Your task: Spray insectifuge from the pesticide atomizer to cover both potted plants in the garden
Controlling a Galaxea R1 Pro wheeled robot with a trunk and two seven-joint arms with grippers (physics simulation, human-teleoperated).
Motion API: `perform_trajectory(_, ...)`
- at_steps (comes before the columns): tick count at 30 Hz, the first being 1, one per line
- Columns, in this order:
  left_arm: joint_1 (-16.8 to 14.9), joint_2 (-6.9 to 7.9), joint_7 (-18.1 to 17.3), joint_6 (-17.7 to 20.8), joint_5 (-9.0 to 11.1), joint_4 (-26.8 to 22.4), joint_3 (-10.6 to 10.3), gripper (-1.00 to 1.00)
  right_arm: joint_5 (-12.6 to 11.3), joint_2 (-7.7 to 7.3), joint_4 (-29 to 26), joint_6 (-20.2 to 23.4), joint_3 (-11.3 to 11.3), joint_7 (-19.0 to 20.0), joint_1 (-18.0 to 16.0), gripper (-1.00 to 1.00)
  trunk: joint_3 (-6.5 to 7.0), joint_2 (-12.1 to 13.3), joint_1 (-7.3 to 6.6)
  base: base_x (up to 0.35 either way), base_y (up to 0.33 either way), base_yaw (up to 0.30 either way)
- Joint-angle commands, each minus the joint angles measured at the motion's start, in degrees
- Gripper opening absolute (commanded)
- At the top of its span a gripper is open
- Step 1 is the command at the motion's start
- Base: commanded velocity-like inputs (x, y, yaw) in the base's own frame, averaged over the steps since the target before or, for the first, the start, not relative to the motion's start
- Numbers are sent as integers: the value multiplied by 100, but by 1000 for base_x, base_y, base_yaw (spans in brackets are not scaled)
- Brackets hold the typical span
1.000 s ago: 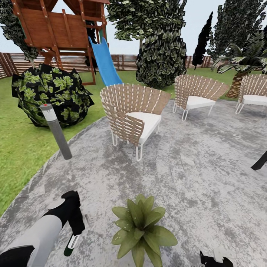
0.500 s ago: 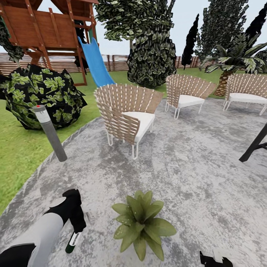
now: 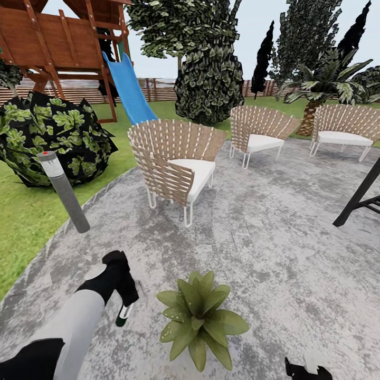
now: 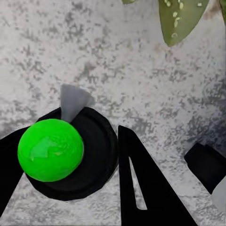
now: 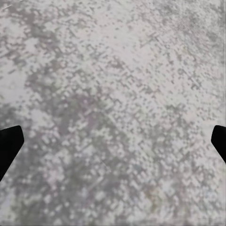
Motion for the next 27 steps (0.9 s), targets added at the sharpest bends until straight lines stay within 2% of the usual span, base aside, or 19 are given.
perform_trajectory(1,-79,-12,-141,53,-53,23,32,-100,-40,-7,2,-12,51,-16,-2,100,-6,-2,-1,0,0,0)
perform_trajectory(2,-122,-14,-340,50,-108,38,21,-100,-40,-10,2,-12,51,-15,-2,100,-6,-2,-1,0,0,0)
perform_trajectory(3,-143,-15,-589,49,-271,45,-23,-100,-36,-11,2,-12,51,-13,-2,100,-6,-2,-1,0,0,0)
perform_trajectory(4,-146,-11,-814,54,-508,34,-103,-100,-33,-12,2,-15,51,-12,-2,100,-6,-2,-1,0,0,0)
perform_trajectory(5,-112,-2,-1036,62,-845,0,-197,-100,-32,-13,2,-13,51,-11,-2,100,-6,-2,-1,0,0,0)
perform_trajectory(6,-104,6,-1075,63,-911,-6,-210,-100,-31,-13,2,-14,51,-11,-2,100,-6,-2,-1,0,0,0)
perform_trajectory(10,-83,18,-1101,64,-977,-5,-165,-100,-31,-13,2,-13,51,-11,-3,100,-6,-2,-1,72,56,0)
perform_trajectory(16,-78,14,-1082,51,-940,38,-175,-100,-41,-4,2,-19,51,-18,-2,100,-6,-2,-1,225,182,0)
perform_trajectory(25,-70,9,-1056,40,-915,68,-168,-100,-57,22,-7,-12,33,-20,-3,100,-74,-2,-1,9,8,0)
perform_trajectory(27,-65,-3,-927,39,-904,78,-166,-100,-58,22,-7,-12,33,-20,-2,100,-93,-2,-1,0,0,0)
